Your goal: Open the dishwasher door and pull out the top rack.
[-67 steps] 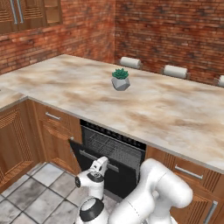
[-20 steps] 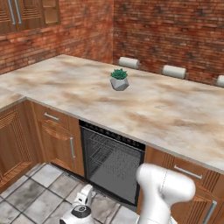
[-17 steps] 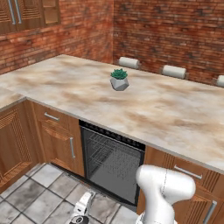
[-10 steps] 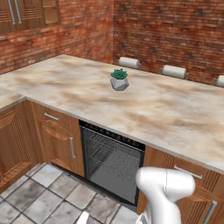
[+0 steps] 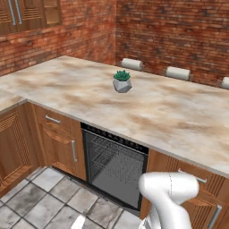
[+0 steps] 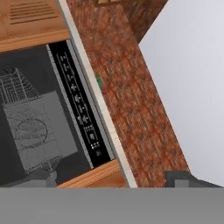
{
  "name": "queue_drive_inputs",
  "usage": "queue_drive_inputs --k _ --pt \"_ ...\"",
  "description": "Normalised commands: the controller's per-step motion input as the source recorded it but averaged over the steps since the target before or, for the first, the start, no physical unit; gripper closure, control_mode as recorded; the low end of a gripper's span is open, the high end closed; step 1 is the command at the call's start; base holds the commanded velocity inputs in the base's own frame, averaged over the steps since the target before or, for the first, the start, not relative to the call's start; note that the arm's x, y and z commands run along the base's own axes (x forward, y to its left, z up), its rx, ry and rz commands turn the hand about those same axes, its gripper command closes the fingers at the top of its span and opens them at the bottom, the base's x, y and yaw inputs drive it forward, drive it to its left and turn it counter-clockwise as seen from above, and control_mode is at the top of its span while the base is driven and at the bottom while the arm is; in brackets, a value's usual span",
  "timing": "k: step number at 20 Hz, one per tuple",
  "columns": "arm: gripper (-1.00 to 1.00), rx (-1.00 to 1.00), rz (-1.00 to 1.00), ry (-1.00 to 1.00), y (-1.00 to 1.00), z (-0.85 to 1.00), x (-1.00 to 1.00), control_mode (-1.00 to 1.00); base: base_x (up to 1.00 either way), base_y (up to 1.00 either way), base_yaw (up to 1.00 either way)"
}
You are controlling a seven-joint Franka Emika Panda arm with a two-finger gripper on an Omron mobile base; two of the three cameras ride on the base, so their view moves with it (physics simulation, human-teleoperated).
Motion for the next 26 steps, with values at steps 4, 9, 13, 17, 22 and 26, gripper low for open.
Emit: queue_drive_inputs --k 4,9,13,17,22,26 --pt "-1.00 0.10 -0.13 0.00 0.02 1.00 0.02 -1.00 0.00 0.00 0.00" --pt "-1.00 0.09 -0.18 0.07 0.00 0.89 0.14 -1.00 0.00 0.00 0.00" --pt "-1.00 0.08 -0.19 0.09 0.00 0.86 0.19 -1.00 0.00 0.00 0.00" --pt "-1.00 0.07 -0.18 0.13 -0.03 0.69 0.14 -1.00 0.00 0.00 0.00" --pt "-1.00 0.11 -0.16 0.20 -0.16 0.57 0.11 -1.00 0.00 0.00 0.00" --pt "-1.00 0.11 -0.12 0.21 -0.28 0.42 0.00 -1.00 0.00 0.00 0.00"
